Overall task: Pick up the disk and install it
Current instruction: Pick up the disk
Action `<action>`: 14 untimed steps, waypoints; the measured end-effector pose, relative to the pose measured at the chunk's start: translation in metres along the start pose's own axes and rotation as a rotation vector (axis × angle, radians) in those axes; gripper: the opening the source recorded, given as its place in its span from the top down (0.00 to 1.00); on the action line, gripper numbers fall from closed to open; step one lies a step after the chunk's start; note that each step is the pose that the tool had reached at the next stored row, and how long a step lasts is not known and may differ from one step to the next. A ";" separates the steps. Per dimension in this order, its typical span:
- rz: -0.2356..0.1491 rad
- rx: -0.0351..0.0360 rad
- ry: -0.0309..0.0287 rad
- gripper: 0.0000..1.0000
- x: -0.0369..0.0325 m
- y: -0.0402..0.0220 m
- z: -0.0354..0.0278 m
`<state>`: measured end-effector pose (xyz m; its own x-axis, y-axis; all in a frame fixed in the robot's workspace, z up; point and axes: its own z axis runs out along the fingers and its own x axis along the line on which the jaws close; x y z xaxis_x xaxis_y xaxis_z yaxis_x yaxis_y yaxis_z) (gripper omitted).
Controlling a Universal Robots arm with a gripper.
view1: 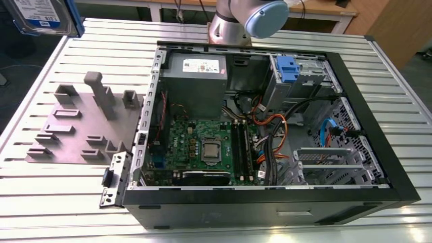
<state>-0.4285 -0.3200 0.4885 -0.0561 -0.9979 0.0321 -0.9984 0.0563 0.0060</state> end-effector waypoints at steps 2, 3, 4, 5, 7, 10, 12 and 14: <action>0.000 0.0000 0.0000 0.64 0.0012 -0.0003 0.0001; 0.000 0.0000 0.0000 0.64 0.0019 -0.0004 0.0001; 0.000 0.0000 0.0000 0.64 0.0029 -0.0005 0.0001; 0.000 0.0000 0.0000 0.64 0.0040 -0.0006 0.0002; 0.000 -0.0001 0.0000 0.64 0.0062 -0.0007 0.0002; 0.000 -0.0001 0.0001 0.64 0.0086 -0.0008 0.0003; 0.000 0.0000 0.0000 0.64 0.0090 -0.0008 0.0003; 0.000 -0.0002 -0.0009 0.64 0.0092 -0.0009 0.0003</action>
<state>-0.4282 -0.3292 0.4886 -0.0561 -0.9979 0.0312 -0.9984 0.0563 0.0062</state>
